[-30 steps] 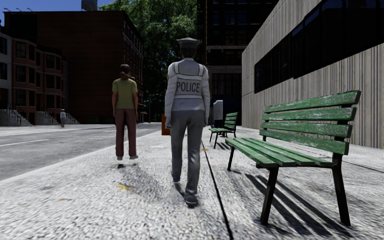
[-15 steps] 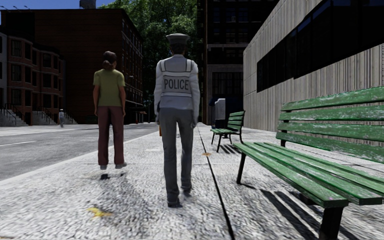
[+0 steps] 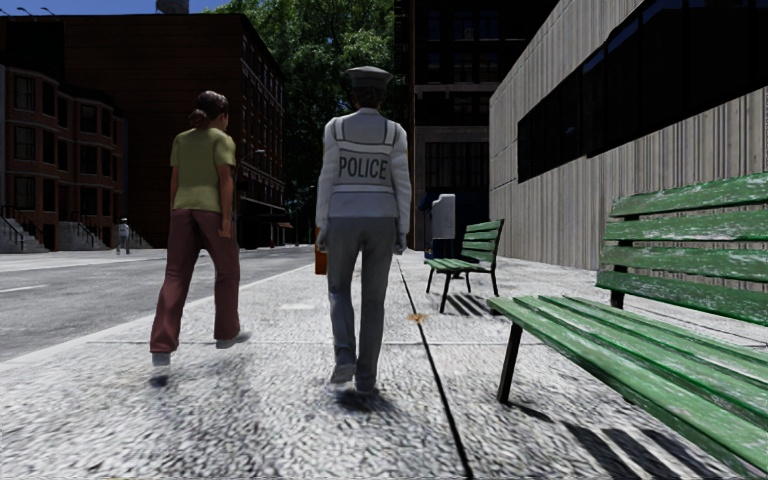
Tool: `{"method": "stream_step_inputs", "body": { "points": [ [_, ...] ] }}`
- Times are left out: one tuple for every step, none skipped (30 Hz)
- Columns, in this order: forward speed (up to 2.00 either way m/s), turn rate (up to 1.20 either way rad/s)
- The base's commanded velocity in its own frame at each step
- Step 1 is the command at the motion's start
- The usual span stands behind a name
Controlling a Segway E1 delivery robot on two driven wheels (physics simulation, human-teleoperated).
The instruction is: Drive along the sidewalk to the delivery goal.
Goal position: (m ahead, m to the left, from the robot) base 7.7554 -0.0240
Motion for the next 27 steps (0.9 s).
{"method": "stream_step_inputs", "body": {
  "points": [
    [1.0, 0.1],
    [1.0, 0.1],
    [1.0, 0.15],
    [1.0, 0.16],
    [1.0, 0.16],
    [1.0, 0.16],
    [1.0, 0.16],
    [1.0, 0.16],
    [1.0, 0.16],
    [1.0, 0.16],
    [1.0, 0.16],
    [1.0, 0.16],
    [1.0, 0.16],
    [1.0, 0.16],
    [1.0, 0.16],
    [1.0, 0.16],
    [1.02, 0.16],
    [1.02, 0.16],
    [1.02, 0.07],
    [1.02, 0.07],
    [1.02, 0.04],
    [1.02, 0.03],
    [1.02, 0.0],
    [1.02, 0.0],
    [1.02, 0.0],
    [1.01, 0.0],
    [1.0, 0.0]
  ]
}}
